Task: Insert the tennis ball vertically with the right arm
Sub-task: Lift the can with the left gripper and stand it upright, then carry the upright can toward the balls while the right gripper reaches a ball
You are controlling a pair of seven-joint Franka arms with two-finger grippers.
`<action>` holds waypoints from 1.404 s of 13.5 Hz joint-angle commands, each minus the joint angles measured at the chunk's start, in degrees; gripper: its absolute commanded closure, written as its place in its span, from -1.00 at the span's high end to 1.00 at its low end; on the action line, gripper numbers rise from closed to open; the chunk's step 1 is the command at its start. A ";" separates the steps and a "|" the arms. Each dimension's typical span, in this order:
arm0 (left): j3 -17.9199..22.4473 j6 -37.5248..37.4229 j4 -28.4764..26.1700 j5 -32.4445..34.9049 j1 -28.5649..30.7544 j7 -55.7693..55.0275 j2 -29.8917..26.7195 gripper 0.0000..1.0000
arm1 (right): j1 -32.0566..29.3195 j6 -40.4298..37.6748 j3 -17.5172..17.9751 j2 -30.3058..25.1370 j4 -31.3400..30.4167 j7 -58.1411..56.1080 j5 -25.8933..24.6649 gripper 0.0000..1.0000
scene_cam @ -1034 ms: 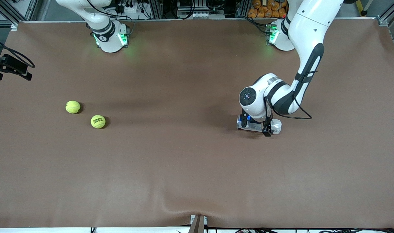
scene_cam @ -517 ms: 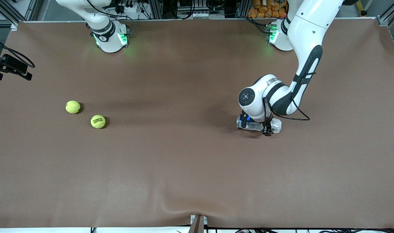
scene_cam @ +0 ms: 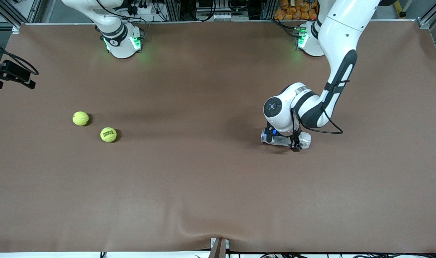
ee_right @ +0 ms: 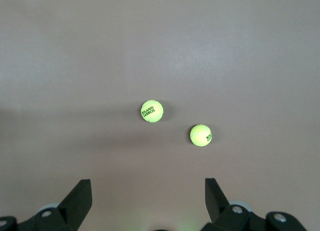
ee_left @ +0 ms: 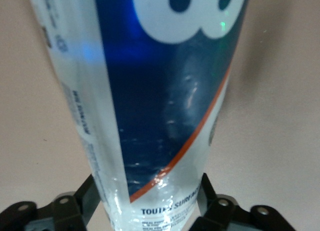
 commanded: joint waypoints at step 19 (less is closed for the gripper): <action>-14.60 23.77 13.78 -12.06 -0.74 -26.86 2.69 0.50 | -2.57 0.22 0.43 7.14 1.76 -0.77 -0.21 1.00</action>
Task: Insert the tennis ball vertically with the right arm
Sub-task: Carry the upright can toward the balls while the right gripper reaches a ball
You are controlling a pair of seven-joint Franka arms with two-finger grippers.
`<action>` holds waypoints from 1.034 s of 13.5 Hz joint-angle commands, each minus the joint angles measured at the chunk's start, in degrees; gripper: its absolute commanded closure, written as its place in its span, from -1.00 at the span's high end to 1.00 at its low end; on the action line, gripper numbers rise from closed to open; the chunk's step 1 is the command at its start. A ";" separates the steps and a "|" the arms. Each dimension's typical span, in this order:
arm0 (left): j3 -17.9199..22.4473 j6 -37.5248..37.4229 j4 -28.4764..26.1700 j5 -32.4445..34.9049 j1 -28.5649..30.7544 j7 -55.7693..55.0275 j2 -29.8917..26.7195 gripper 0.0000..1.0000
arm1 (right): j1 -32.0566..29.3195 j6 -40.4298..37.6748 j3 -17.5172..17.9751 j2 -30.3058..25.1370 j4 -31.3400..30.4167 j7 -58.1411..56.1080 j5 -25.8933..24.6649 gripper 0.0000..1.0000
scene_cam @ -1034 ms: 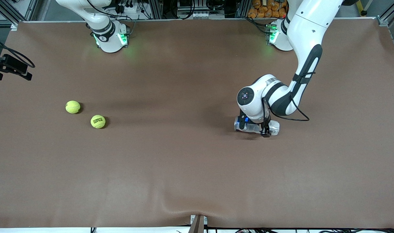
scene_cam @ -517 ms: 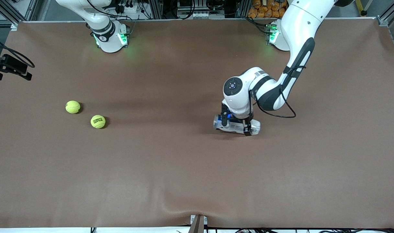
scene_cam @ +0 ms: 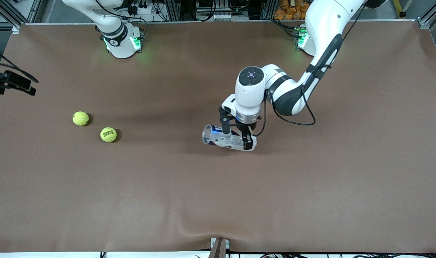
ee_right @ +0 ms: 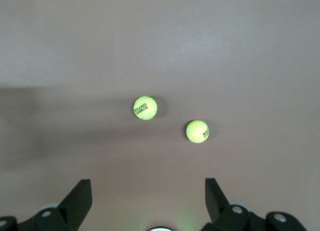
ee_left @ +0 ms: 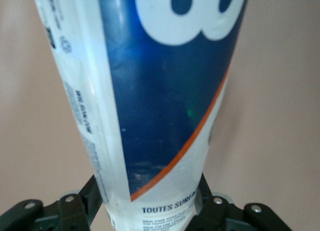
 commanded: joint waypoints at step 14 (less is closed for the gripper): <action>2.03 61.89 -0.39 0.03 -2.67 -22.94 20.03 0.52 | -2.19 35.02 0.58 10.01 -25.01 0.41 3.72 1.00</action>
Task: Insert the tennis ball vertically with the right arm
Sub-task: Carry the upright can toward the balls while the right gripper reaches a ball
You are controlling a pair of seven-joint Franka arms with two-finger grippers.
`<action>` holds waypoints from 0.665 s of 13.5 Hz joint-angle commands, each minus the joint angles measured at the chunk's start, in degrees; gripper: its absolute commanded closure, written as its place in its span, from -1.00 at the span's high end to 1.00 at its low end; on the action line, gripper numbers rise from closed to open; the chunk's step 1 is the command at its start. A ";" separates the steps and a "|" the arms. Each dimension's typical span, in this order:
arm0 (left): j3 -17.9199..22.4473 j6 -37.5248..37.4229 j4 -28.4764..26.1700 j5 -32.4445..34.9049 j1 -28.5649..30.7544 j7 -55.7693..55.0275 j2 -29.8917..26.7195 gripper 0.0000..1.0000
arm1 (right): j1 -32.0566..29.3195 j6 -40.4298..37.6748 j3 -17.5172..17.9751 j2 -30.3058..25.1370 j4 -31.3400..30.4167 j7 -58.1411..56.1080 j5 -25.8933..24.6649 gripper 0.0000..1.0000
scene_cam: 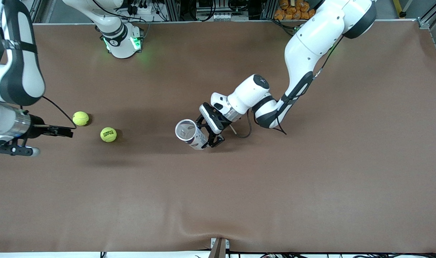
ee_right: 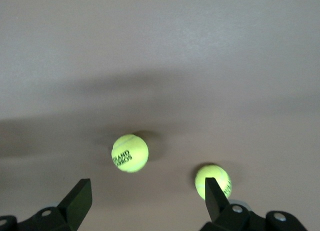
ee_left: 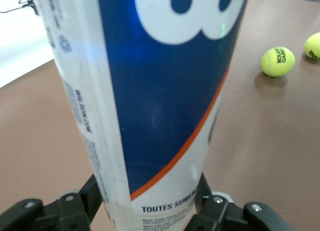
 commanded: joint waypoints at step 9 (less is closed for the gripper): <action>0.90 7.35 0.67 0.07 -0.39 0.74 6.72 0.53 | 4.12 22.18 0.58 3.89 -16.71 1.53 4.83 1.00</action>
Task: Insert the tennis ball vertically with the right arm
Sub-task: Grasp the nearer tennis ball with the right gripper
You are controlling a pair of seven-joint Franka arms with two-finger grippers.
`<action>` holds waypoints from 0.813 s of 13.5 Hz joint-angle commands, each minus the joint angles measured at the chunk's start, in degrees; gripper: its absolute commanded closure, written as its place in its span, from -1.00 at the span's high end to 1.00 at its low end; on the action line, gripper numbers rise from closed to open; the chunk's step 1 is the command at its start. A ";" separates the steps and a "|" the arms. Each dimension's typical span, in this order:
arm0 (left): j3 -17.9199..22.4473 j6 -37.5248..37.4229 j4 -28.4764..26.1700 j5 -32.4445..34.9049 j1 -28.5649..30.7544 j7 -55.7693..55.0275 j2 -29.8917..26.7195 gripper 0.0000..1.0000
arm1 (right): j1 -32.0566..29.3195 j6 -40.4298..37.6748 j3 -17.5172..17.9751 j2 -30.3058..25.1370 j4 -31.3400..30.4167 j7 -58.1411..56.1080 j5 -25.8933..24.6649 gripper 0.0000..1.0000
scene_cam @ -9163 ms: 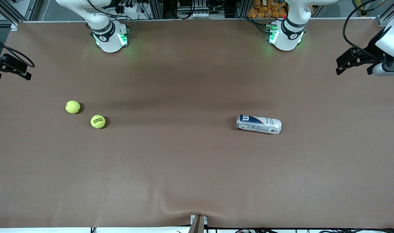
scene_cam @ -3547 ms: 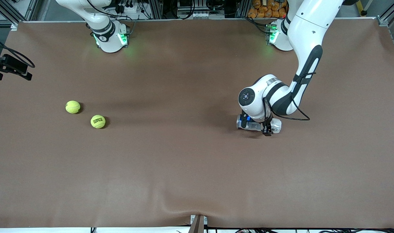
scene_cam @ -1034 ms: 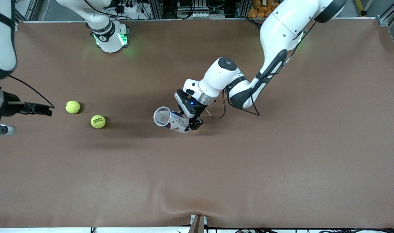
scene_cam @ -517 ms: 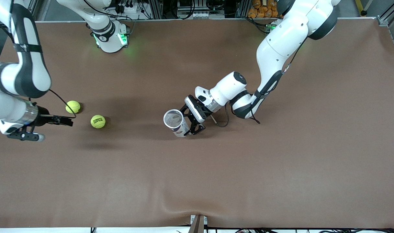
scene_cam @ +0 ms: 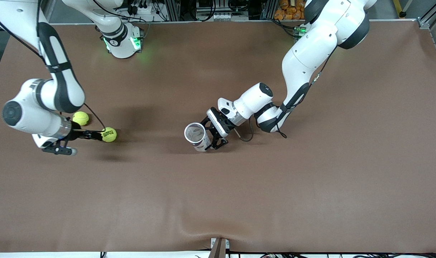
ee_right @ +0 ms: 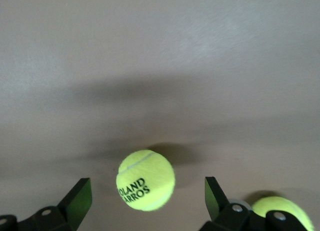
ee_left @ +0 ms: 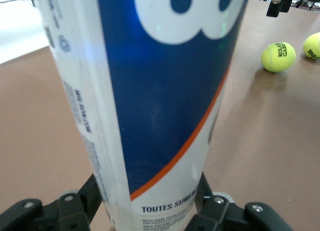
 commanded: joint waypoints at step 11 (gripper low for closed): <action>0.80 1.52 0.56 4.71 0.80 0.54 2.99 0.67 | 3.56 12.61 -0.16 4.05 -7.61 1.55 0.64 0.12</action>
